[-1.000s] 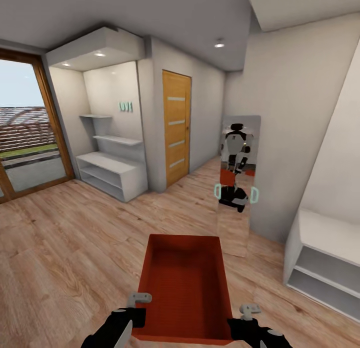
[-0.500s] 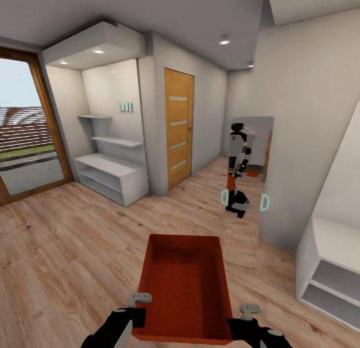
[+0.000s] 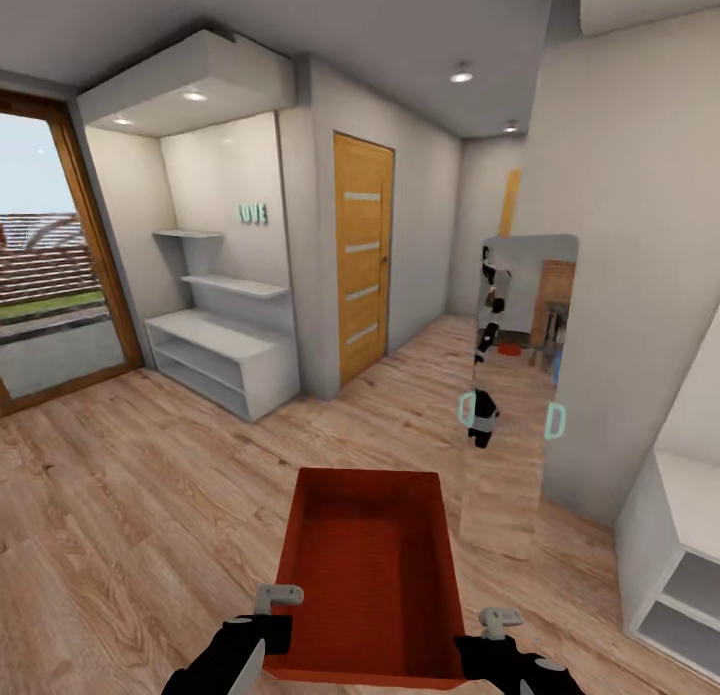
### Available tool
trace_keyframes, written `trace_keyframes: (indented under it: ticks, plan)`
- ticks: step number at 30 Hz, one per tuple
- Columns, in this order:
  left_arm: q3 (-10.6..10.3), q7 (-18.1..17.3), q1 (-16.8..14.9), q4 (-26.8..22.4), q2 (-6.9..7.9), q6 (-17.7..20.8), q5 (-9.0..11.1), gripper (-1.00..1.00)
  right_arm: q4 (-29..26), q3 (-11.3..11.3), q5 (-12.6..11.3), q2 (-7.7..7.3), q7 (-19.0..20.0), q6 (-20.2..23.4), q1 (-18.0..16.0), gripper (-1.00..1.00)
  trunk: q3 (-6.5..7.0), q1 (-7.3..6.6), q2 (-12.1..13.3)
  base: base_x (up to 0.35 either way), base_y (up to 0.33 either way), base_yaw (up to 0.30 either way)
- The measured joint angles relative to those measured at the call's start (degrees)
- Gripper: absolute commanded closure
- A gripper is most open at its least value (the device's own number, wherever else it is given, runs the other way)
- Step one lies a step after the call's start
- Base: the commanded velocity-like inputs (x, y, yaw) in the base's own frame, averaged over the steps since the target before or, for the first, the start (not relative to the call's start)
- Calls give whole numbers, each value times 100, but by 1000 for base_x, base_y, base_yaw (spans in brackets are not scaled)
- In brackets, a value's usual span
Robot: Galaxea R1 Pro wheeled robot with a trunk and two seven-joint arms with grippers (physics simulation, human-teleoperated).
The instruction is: Move the two storage containers from the living room to the garage. In the garage, place one container on the floor and stack the other container on top of it (either order is fine).
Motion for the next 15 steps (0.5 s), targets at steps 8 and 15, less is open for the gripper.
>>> trace_keyframes:
  ticks: [8, 15]
  plan:
    - [0, -3, 0, 1, 2, 0, 0, 100, 0, 9, -10, 0, -5, 1, 0, 100, 0, 0, 0, 325, 64, 0]
    - [0, -4, 0, 1, 3, 0, 0, 100, -1, 10, -11, 0, -5, 1, 0, 100, 0, 0, 0, 325, 8, 0]
